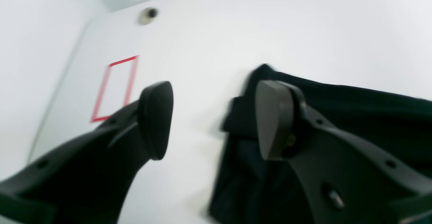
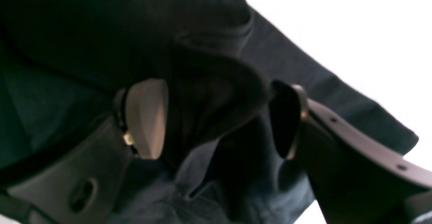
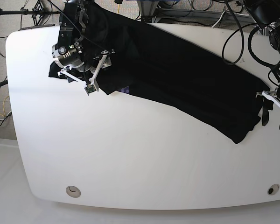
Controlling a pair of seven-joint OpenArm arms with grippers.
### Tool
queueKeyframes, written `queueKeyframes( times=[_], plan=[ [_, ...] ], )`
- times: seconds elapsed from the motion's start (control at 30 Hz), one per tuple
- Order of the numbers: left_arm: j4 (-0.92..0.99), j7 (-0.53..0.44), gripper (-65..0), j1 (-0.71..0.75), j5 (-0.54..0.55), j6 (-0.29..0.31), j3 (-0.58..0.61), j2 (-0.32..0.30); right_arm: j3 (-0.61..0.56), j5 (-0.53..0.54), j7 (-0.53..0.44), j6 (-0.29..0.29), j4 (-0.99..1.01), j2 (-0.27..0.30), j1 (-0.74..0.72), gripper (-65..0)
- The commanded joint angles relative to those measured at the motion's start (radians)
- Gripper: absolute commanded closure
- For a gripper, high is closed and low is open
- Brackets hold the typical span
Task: Fold the T-shirt properly
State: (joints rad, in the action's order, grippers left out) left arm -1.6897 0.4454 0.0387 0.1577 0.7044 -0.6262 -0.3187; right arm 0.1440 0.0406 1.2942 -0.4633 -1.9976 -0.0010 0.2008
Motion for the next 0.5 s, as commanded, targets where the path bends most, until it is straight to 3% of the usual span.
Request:
queueKeyframes(
  times=[0.0, 0.47],
  plan=[
    [-0.014, -0.024, -36.2, -0.01, 0.015, -0.006, 0.016, -0.018, 0.026, 0.005, -0.014, -0.001, -0.024, 0.002, -0.025, -44.7],
    [0.124, -0.029, -36.2, -0.01, 0.015, -0.009, 0.067, -0.021, 0.142, 0.005, -0.015, -0.001, -0.024, 0.002, 0.015, -44.7]
  ],
)
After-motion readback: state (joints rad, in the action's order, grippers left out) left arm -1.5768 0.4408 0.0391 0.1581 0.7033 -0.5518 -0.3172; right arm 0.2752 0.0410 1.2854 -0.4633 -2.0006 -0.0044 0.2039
